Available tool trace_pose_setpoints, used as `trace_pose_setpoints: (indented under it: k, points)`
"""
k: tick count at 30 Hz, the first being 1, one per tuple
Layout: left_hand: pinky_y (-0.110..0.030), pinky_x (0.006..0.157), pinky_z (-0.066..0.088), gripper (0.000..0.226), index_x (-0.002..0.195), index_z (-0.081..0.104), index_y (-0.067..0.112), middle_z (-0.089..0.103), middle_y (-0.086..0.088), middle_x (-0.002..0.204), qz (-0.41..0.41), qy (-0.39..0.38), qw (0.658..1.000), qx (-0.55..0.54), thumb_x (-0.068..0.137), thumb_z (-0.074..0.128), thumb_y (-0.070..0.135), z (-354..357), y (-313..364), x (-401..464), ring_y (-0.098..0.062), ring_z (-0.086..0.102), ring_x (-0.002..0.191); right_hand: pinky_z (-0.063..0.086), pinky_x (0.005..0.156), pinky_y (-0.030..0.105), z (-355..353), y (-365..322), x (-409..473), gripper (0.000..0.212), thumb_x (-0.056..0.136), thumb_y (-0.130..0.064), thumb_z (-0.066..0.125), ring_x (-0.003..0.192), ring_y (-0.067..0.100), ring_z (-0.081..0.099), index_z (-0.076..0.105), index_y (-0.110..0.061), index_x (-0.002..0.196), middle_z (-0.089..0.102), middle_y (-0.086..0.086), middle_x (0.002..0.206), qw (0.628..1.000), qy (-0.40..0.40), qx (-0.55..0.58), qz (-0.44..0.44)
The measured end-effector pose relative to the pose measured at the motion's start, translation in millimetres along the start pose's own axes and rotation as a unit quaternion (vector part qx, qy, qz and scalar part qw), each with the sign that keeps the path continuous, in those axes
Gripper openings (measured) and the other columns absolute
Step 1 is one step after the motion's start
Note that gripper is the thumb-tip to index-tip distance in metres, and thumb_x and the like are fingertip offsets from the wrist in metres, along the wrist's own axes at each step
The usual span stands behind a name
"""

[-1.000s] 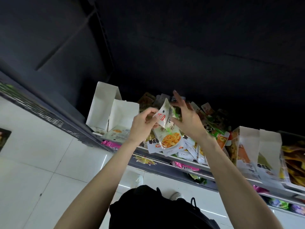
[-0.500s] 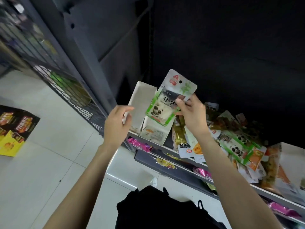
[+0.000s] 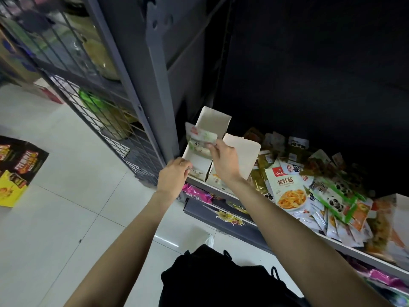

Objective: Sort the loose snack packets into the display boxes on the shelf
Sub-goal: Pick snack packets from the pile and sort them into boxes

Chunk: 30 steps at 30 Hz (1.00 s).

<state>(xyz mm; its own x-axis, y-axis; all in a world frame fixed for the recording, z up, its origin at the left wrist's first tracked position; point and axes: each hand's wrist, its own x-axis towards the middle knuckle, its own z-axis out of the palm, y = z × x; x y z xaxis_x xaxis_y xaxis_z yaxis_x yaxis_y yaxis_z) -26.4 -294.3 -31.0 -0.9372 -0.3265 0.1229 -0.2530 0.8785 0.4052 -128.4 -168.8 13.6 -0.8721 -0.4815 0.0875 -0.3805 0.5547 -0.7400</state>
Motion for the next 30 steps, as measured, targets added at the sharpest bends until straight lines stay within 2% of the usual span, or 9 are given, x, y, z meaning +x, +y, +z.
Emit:
trace_pose_setpoints:
  k: [4, 9, 13, 15, 17, 20, 23, 27, 30]
  points:
    - [-0.034, 0.049, 0.053, 0.012, 0.081, 0.071, 0.015, 0.067, -0.001, 0.082, 0.001, 0.039, 0.999, -0.033, 0.077, 0.072, 0.003, 1.9, -5.1, -2.9, -0.024, 0.062, 0.074, 0.029, 0.040, 0.015, 6.5, 8.2, -6.4, 0.027, 0.099, -0.015, 0.045, 0.045, 0.013, 0.043, 0.056, -0.001, 0.121, 0.059, 0.010, 0.067, 0.996, -0.082, -0.021, -0.003]
    - [-0.031, 0.058, 0.051, 0.011, 0.092, 0.070, 0.015, 0.068, -0.002, 0.087, -0.028, 0.098, 0.993, -0.059, 0.082, 0.070, 0.011, -8.1, -2.9, -21.6, -0.024, 0.062, 0.078, 0.034, 0.045, 0.020, 7.2, 10.7, -16.5, 0.027, 0.100, -0.013, 0.039, 0.049, 0.012, 0.046, 0.055, -0.008, 0.122, 0.061, 0.012, 0.076, 0.979, -0.201, -0.044, 0.015]
    - [-0.033, 0.063, 0.051, 0.012, 0.092, 0.065, 0.017, 0.066, 0.004, 0.089, -0.078, 0.114, 0.986, -0.089, 0.089, 0.061, 0.028, -28.7, 7.8, -42.0, -0.019, 0.059, 0.082, 0.039, 0.053, 0.013, 1.1, 10.2, -23.2, 0.036, 0.093, -0.006, 0.046, 0.075, 0.022, 0.062, 0.057, -0.019, 0.124, 0.068, 0.014, 0.102, 0.974, -0.222, -0.046, 0.002]
    - [-0.031, 0.060, 0.047, 0.017, 0.088, 0.060, 0.017, 0.061, 0.007, 0.082, -0.086, 0.143, 0.979, -0.113, 0.090, 0.056, 0.033, -43.0, 19.1, -49.7, -0.015, 0.056, 0.076, 0.046, 0.073, 0.016, -13.0, 3.4, -31.0, 0.040, 0.090, -0.001, 0.048, 0.097, 0.020, 0.063, 0.058, -0.019, 0.124, 0.066, 0.006, 0.116, 0.976, -0.212, -0.044, -0.030]
    - [-0.027, 0.058, 0.043, 0.020, 0.084, 0.057, 0.014, 0.056, 0.008, 0.076, -0.073, 0.185, 0.969, -0.150, 0.090, 0.052, 0.033, -58.1, 37.9, -54.6, -0.014, 0.052, 0.070, 0.041, 0.087, 0.011, -35.8, -0.9, -41.8, 0.038, 0.090, 0.000, 0.050, 0.106, 0.014, 0.060, 0.059, -0.016, 0.123, 0.064, 0.001, 0.121, 0.983, -0.166, -0.039, -0.069]
    - [-0.019, 0.060, 0.041, 0.019, 0.085, 0.058, 0.009, 0.054, 0.009, 0.078, -0.014, 0.205, 0.956, -0.207, 0.089, 0.053, 0.027, -69.3, 79.3, -54.9, -0.008, 0.049, 0.069, 0.039, 0.084, 0.005, -81.8, 9.0, -67.2, 0.029, 0.091, -0.002, 0.054, 0.093, 0.005, 0.060, 0.063, -0.013, 0.116, 0.067, 0.001, 0.113, 0.994, -0.064, -0.028, -0.086]
    - [-0.014, 0.063, 0.044, 0.010, 0.091, 0.058, 0.012, 0.055, 0.011, 0.084, 0.072, 0.159, 0.948, -0.265, 0.088, 0.054, 0.021, -55.6, 130.9, -45.0, -0.004, 0.052, 0.071, 0.055, 0.072, 0.027, -124.4, 49.3, -99.8, 0.025, 0.091, -0.003, 0.054, 0.081, 0.017, 0.066, 0.065, -0.012, 0.112, 0.069, 0.003, 0.104, 0.999, 0.018, -0.030, -0.033]
    - [-0.022, 0.077, 0.051, 0.029, 0.115, 0.053, 0.017, 0.058, 0.011, 0.097, 0.075, -0.068, 0.957, -0.273, 0.089, 0.054, 0.029, -1.5, 203.1, -25.8, -0.004, 0.056, 0.088, 0.047, 0.067, 0.014, -163.9, 123.3, -136.7, 0.028, 0.090, -0.003, 0.056, 0.080, 0.018, 0.066, 0.064, -0.013, 0.115, 0.069, 0.004, 0.110, 0.986, 0.062, -0.095, 0.125]
    - [-0.027, 0.081, 0.054, 0.047, 0.130, 0.042, 0.017, 0.057, 0.000, 0.122, 0.035, -0.157, 0.968, -0.191, 0.091, 0.058, 0.036, 58.0, 230.6, -16.4, -0.014, 0.057, 0.107, 0.046, 0.074, 0.024, -174.5, 164.6, -148.0, 0.034, 0.090, -0.009, 0.058, 0.095, 0.025, 0.064, 0.058, -0.012, 0.124, 0.065, 0.010, 0.118, 0.968, 0.031, -0.111, 0.224]
